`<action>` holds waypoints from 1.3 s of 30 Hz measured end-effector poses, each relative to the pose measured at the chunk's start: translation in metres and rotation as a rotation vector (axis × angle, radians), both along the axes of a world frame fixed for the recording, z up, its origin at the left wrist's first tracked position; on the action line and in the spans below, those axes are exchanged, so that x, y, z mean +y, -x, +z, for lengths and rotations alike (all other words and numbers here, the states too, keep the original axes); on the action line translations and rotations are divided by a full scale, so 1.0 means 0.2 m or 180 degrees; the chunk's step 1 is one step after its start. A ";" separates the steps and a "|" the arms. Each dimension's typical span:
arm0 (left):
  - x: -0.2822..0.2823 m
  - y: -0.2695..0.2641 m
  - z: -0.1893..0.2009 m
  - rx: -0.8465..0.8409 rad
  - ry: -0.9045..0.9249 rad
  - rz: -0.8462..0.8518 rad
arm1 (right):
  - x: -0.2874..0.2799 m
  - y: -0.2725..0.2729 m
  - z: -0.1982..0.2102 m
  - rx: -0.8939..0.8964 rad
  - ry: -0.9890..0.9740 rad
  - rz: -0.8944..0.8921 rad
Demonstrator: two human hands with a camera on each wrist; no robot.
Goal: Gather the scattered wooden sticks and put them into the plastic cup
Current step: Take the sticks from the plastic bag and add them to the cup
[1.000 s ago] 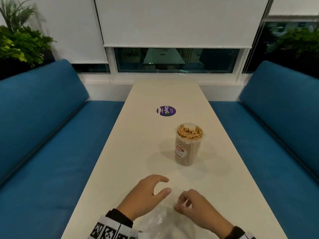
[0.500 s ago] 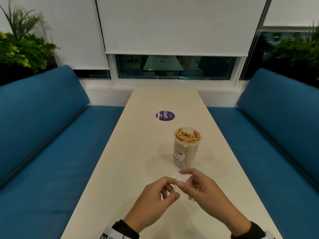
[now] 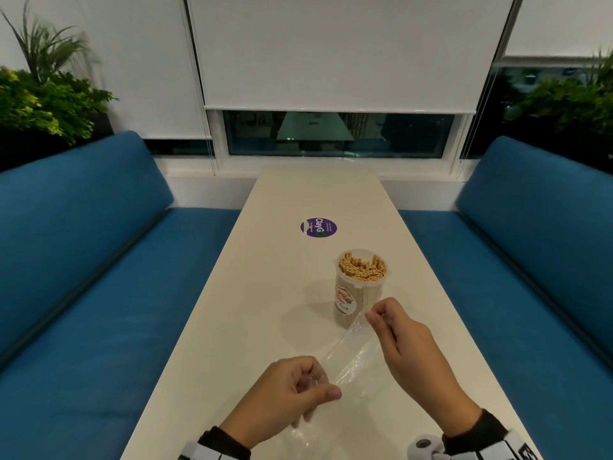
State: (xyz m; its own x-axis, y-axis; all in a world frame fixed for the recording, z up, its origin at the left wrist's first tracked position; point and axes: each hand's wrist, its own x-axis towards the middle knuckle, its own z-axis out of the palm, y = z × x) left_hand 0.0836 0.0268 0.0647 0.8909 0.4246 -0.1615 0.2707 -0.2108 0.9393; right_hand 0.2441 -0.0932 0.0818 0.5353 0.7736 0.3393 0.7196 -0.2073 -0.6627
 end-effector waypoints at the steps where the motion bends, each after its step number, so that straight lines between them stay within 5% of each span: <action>1: 0.02 0.01 0.01 0.0068 -0.0095 -0.0057 | 0.00 0.00 0.00 0.0010 -0.0015 0.0008; 4: 0.08 0.03 0.05 0.0327 -0.0278 -0.0421 | 0.01 0.02 0.01 0.0183 -0.0107 0.0102; 11: 0.05 0.03 0.10 0.0577 0.0435 -0.1014 | 0.00 -0.03 0.04 0.0256 -0.0510 -0.0107; 14: 0.06 0.04 0.08 0.0385 0.0367 -0.0784 | -0.01 -0.05 0.02 0.0253 -0.0543 -0.0291; 19: 0.05 0.06 0.09 -0.0726 0.0504 0.0316 | 0.00 -0.06 -0.01 0.0416 -0.0761 -0.0675; 26: 0.06 0.07 0.13 -0.0057 -0.0482 -0.0938 | 0.00 -0.07 0.02 0.0515 -0.0509 -0.0312; 29: 0.06 0.04 0.14 -0.0120 -0.0643 -0.1073 | 0.01 -0.05 0.02 0.0567 -0.0372 0.0077; 39: 0.21 0.05 -0.03 -0.0138 -0.0466 0.0124 | -0.06 -0.10 0.01 0.0514 -0.0115 -0.0156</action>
